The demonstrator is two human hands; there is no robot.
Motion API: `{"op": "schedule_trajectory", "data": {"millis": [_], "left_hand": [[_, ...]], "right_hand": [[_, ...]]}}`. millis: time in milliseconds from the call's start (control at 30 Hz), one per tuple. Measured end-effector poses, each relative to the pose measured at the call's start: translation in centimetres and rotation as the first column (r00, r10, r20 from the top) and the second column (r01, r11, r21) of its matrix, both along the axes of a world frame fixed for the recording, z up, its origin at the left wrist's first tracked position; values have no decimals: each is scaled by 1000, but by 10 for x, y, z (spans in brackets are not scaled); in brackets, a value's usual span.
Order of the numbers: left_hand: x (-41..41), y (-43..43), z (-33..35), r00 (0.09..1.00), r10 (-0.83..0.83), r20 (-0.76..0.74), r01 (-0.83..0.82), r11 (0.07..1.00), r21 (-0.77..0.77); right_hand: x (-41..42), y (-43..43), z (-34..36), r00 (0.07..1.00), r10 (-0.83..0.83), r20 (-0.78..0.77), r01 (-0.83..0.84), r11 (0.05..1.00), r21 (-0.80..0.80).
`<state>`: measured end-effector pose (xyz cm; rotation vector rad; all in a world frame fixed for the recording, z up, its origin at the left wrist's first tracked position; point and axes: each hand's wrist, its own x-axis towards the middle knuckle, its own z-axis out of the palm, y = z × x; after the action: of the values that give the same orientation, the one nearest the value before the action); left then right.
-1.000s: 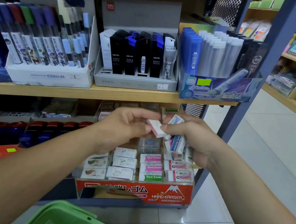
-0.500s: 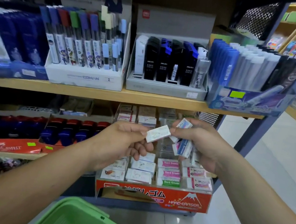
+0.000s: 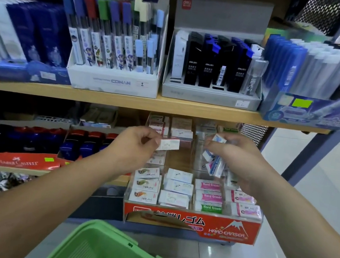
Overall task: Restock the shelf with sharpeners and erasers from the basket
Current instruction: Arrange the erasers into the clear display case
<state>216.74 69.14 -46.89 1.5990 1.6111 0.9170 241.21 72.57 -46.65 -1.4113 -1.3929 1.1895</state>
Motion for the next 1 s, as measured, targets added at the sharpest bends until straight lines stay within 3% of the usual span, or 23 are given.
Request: {"op": "schedule_trajectory", "data": {"millis": [133,433,533,733,867,1000], "left_hand": [[0,4,0,999,-19,32,20,999,-36],[8,16,-1,994,-42,-102,45,999,28],[22,33,-1,975,-72,-209,82,996,40],[41,57,-1,829,-245,-503,195,969,-150],[48,68,5,729,-320,-605,208,946,-250],[54,71,8,561,-412,-718,228,911,-344]], "right_hand": [[2,-1,0,999,-15,-46,15,1000,-6],[2,8,-5,998,11,56,-10,1000,-13],[8,10,-8,998,16,59,-16,1000,8],[18,7,-10,996,-24,-87,22,1000,-15],[19,12,-15,994,-43,-101,39,999,-34],[14,13,-14,997,-14,-78,12,1000,-29]]}}
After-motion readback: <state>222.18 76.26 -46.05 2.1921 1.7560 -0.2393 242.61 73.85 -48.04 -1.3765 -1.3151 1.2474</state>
